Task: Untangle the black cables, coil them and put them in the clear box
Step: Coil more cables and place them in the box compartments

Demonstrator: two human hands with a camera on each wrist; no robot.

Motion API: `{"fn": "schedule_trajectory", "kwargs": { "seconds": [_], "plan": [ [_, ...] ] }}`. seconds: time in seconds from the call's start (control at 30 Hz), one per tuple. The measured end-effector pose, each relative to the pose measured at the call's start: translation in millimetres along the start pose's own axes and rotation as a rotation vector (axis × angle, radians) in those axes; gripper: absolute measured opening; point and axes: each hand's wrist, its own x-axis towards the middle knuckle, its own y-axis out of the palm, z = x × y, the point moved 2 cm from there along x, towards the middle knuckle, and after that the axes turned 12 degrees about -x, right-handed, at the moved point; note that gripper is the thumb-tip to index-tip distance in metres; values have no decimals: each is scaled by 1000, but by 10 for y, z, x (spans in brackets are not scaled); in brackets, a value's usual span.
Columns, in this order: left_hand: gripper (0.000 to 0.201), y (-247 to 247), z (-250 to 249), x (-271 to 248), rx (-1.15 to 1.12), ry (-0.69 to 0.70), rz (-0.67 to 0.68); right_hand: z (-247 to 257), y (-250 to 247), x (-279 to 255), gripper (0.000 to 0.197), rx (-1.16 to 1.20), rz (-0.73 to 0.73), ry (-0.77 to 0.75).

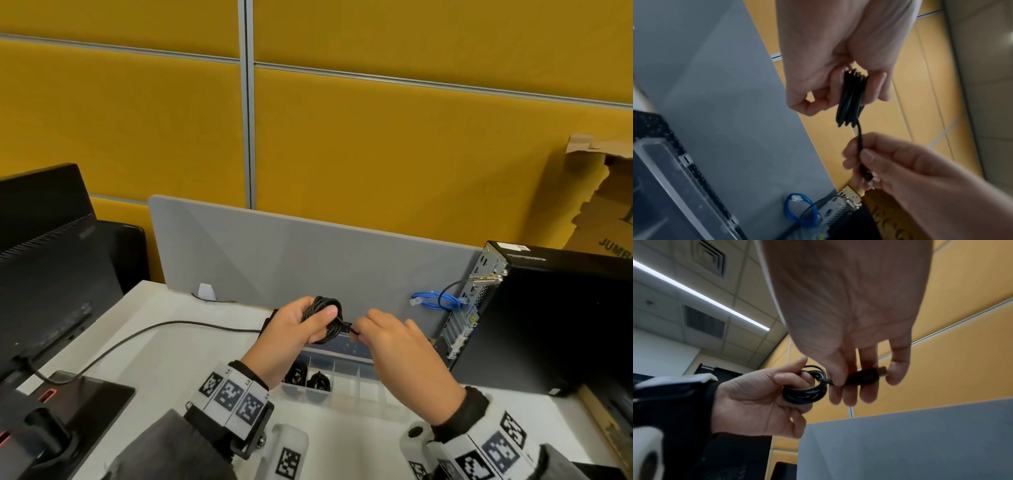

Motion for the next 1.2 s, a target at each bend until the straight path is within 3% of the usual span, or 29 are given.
{"fn": "schedule_trajectory", "kwargs": {
  "seconds": [0.1, 0.2, 0.27, 0.33, 0.4, 0.5, 0.57, 0.67, 0.83, 0.93, 1.0, 1.2],
  "plan": [
    [21, -22, -19, 25, 149, 60, -63, 56, -99, -50, 18, 279, 193, -41],
    [28, -13, 16, 29, 635, 173, -100, 155, -162, -86, 20, 503, 135, 9],
    [28, 20, 24, -7, 713, 191, -93, 116, -163, -56, 22, 499, 105, 39],
    [27, 34, 6, -43, 599, 149, -15, -31, -177, -40, 28, 425, -18, 37],
    [27, 62, -35, -104, 390, 94, 137, -202, -238, -39, 33, 240, -228, -5],
    [28, 154, -116, -197, 178, 45, 316, -371, -245, -31, 29, 114, -425, -1],
    [32, 220, -156, -227, 73, 26, 345, -370, -183, 13, 25, 348, -417, 13],
    [33, 237, -140, -207, 5, 34, 248, -218, -92, 49, 16, 846, -289, 130],
    [31, 236, -64, -189, 210, 147, 92, -35, -1, 47, 20, 1351, -154, 387],
    [42, 274, -90, -198, 299, 219, 39, 43, 21, 51, 20, 1424, -176, 446],
    [37, 269, -85, -200, 299, 229, 1, 67, 24, 50, 20, 1410, -182, 460],
    [43, 230, -90, -202, 336, 228, -33, 53, -68, 12, 23, 1337, -127, 357]
  ]
}}
